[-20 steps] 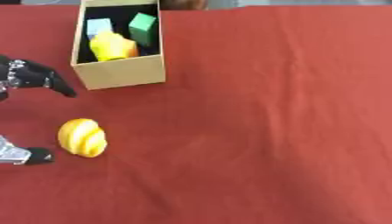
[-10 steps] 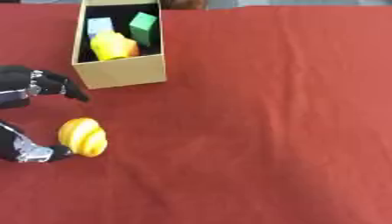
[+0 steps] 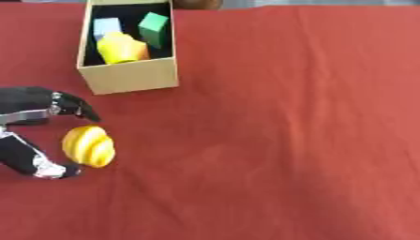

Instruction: Pick up objects on the table and place them in the box.

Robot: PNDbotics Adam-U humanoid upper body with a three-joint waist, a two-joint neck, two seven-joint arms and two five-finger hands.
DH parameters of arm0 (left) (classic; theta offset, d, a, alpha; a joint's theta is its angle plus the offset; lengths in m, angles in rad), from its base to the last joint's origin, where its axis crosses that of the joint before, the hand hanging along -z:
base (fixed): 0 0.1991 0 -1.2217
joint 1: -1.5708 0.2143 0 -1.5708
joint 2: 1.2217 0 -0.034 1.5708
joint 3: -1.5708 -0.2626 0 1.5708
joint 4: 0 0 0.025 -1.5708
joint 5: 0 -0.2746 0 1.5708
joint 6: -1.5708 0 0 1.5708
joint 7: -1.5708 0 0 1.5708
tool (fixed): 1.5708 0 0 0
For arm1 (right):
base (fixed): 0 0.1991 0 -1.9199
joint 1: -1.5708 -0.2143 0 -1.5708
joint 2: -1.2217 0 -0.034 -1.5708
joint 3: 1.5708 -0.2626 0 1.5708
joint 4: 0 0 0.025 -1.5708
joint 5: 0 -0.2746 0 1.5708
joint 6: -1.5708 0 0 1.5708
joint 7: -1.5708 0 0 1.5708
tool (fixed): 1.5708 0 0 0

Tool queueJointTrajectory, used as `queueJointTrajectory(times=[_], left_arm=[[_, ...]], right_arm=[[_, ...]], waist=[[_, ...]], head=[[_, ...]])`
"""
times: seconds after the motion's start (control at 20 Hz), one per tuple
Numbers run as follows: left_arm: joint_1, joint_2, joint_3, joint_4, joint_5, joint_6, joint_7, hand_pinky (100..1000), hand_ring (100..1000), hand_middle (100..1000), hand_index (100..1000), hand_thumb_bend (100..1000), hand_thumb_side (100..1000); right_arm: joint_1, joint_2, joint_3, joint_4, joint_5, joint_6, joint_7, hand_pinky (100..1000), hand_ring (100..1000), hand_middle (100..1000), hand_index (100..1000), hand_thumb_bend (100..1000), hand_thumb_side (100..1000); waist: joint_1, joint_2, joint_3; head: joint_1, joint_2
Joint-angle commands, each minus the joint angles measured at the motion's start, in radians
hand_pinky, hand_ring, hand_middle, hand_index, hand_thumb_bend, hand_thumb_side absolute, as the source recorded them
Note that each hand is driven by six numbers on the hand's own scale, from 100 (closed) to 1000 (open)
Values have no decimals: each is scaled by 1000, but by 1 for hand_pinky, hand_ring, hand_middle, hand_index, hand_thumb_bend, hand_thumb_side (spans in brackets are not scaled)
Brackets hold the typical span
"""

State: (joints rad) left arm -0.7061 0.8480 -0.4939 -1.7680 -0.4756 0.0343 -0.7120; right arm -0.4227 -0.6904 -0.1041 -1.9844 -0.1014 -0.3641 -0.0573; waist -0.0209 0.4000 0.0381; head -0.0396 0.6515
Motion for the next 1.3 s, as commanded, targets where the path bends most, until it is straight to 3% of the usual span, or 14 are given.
queueJointTrajectory(times=[0.05,0.55,0.85,0.95,1.3], left_arm=[[-22,4,3,24,-14,-13,-3,841,842,826,897,479,473],[-26,-30,-8,96,-49,-32,-5,827,831,812,884,382,393],[-29,-49,-19,122,-103,-47,6,818,823,802,873,372,339],[-30,-54,-23,128,-113,-54,7,812,818,796,868,341,306],[-32,-51,-9,90,-123,-50,35,743,743,717,802,100,186]], right_arm=[[-6,-18,-7,-16,-5,0,4,929,968,669,819,100,814],[0,-12,-7,-16,-7,3,8,931,971,667,819,100,816],[2,-8,-8,-16,-8,4,11,932,972,665,819,100,816],[4,-7,-8,-16,-8,4,12,932,972,665,820,100,816],[8,-6,-11,-16,-8,6,11,933,973,665,820,100,815]], waist=[[0,-19,-1],[-2,-18,-4],[-4,-16,-7],[-4,-16,-7],[-2,-17,-6]], head=[[4,-1],[7,-1],[10,-1],[11,0],[9,-1]])
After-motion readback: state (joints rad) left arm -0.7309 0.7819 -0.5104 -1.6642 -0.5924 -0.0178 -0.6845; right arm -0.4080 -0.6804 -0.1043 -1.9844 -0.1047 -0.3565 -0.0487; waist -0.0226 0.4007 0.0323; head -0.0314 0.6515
